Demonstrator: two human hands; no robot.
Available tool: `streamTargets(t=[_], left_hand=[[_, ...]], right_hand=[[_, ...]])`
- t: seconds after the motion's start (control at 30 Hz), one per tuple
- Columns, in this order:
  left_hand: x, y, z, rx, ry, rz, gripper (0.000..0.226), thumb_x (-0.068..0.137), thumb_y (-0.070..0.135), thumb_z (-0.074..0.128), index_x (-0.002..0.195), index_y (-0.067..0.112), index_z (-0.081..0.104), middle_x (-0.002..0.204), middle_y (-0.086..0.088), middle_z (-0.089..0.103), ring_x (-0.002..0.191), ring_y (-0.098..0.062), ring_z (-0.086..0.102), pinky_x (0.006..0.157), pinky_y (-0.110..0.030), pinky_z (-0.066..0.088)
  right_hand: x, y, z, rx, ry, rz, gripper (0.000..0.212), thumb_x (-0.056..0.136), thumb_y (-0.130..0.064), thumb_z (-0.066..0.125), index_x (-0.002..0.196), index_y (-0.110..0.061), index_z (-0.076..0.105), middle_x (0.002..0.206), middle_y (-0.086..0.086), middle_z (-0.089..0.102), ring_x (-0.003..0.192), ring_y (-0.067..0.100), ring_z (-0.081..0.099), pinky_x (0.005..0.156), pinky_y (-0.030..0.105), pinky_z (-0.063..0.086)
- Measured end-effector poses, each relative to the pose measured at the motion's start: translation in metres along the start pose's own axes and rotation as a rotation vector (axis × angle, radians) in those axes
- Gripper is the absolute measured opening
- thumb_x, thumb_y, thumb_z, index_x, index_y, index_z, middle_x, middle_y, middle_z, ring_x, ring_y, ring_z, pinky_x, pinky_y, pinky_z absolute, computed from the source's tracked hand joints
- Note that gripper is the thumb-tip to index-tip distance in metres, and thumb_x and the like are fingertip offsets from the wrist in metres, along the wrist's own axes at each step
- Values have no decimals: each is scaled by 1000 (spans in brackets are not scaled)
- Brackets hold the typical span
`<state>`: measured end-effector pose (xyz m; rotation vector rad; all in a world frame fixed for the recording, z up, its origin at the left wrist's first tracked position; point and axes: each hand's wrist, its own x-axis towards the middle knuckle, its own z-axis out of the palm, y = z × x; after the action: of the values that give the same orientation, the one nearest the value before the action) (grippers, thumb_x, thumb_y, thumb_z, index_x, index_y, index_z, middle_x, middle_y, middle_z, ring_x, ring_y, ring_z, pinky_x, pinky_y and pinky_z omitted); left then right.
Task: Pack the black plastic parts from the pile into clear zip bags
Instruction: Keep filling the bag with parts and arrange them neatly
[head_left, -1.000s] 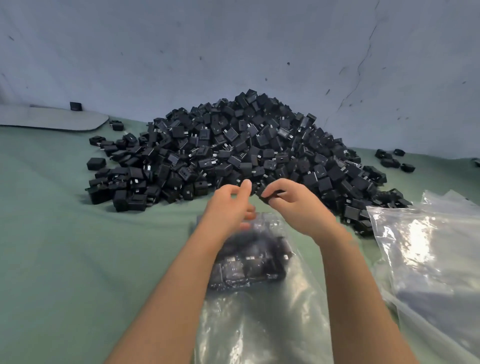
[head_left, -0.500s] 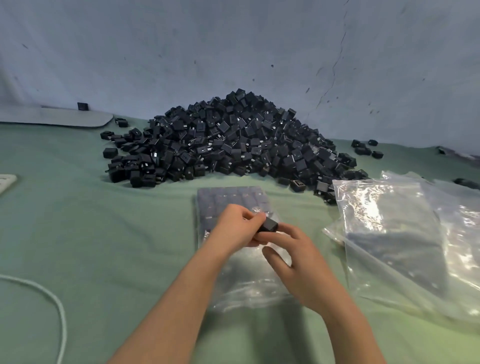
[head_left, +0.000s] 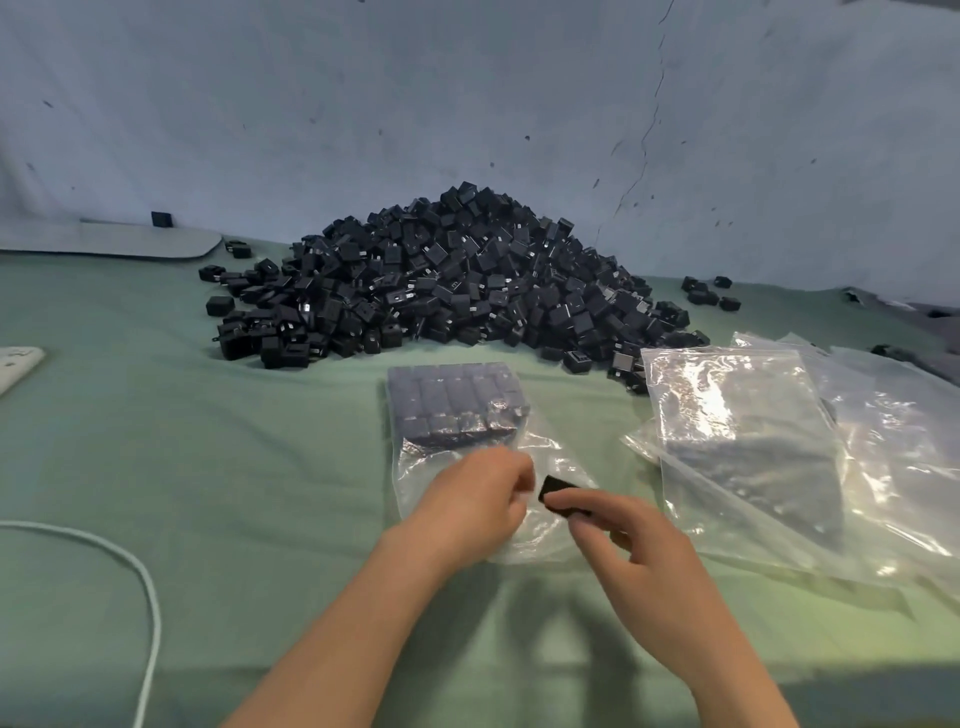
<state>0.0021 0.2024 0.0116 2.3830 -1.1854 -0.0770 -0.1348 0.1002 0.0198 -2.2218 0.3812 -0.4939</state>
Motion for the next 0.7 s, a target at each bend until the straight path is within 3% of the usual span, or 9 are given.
streamTargets(t=[0.13, 0.33, 0.47, 0.53, 0.6, 0.67, 0.7], left_hand=[[7, -2, -10, -101, 58, -22, 15, 90, 17, 51, 100, 23, 61, 103, 5, 57, 99, -14, 55, 88, -33, 47], [11, 0, -27, -193, 67, -68, 9, 90, 19, 49, 90, 23, 57, 101, 5, 61, 96, -13, 56, 81, -29, 46], [8, 11, -40, -54, 66, -4, 7, 90, 22, 50, 90, 20, 57, 100, 1, 57, 95, -19, 54, 83, -33, 45], [5, 16, -43, 60, 36, 33, 5, 91, 24, 51, 89, 21, 54, 96, 1, 53, 94, -21, 52, 82, -35, 44], [2, 17, -45, 127, -33, 45, 6, 92, 26, 51, 88, 22, 52, 90, 3, 50, 91, -22, 52, 79, -36, 45], [1, 17, -46, 138, -147, 40, 11, 92, 31, 52, 92, 21, 56, 88, 3, 53, 89, -22, 55, 76, -35, 47], [2, 16, -45, 123, -202, 34, 14, 92, 34, 52, 92, 21, 57, 88, 2, 56, 87, -21, 56, 73, -33, 46]], right_hand=[[-3, -15, 2, -233, -102, -8, 25, 94, -32, 52, 104, -54, 60, 101, -16, 52, 72, -3, 43, 73, 11, 32], [-1, -29, 7, -374, -181, -20, 28, 94, -40, 46, 114, -52, 60, 98, -16, 49, 97, 6, 48, 81, 17, 36], [27, -23, 48, -502, -178, -58, 33, 97, -26, 41, 127, -25, 56, 118, 2, 50, 116, 23, 43, 93, 27, 37], [41, -16, 63, -465, -90, 74, 33, 96, -25, 45, 127, -13, 49, 126, 7, 47, 116, 23, 45, 88, 24, 39], [52, -7, 72, -360, -24, 195, 34, 92, -23, 53, 124, -12, 47, 123, 4, 48, 115, 21, 50, 81, 15, 38], [60, 3, 78, -356, -38, 197, 33, 93, -20, 48, 125, -13, 47, 116, 2, 51, 117, 21, 51, 79, 8, 34], [64, 8, 81, -438, -63, 192, 34, 94, -23, 42, 127, -16, 45, 119, 2, 51, 120, 21, 50, 85, 11, 34]])
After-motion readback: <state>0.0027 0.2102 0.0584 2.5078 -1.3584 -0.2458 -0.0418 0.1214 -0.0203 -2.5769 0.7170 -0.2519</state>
